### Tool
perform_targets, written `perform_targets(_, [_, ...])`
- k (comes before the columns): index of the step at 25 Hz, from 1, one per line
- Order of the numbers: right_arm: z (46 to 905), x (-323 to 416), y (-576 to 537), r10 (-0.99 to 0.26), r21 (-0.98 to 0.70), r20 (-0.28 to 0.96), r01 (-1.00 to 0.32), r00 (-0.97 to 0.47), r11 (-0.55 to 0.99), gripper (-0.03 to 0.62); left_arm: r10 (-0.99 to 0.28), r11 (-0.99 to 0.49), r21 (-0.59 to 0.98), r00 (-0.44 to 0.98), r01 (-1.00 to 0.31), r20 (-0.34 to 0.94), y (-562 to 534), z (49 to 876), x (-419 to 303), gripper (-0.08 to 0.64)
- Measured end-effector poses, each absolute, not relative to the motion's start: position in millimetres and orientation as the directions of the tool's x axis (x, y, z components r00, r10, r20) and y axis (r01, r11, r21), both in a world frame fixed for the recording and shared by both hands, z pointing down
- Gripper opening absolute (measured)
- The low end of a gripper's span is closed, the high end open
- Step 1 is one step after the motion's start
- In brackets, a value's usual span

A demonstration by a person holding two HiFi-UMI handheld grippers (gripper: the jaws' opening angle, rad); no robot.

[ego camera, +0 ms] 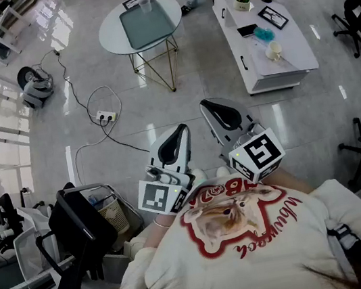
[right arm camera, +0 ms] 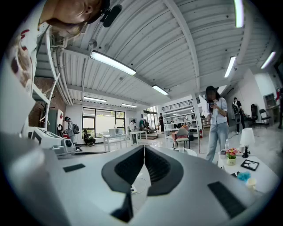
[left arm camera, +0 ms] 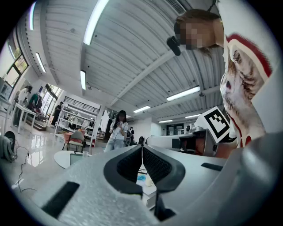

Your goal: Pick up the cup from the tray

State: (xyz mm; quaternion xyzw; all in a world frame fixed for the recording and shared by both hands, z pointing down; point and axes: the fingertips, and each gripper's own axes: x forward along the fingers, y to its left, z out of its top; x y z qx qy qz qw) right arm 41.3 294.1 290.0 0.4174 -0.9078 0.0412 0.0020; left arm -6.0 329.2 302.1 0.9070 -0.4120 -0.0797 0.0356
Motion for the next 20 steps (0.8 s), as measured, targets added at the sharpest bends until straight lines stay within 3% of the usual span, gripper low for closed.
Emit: perform_targets(20, [289.2,38.0,296.2,-0.754,-0.093,0.03,-0.753,-0.656,0.652,0.031,-0.768,-0.641,0.134,0.631,-0.756,-0.109,333.5,303.1,-10.4,0.015])
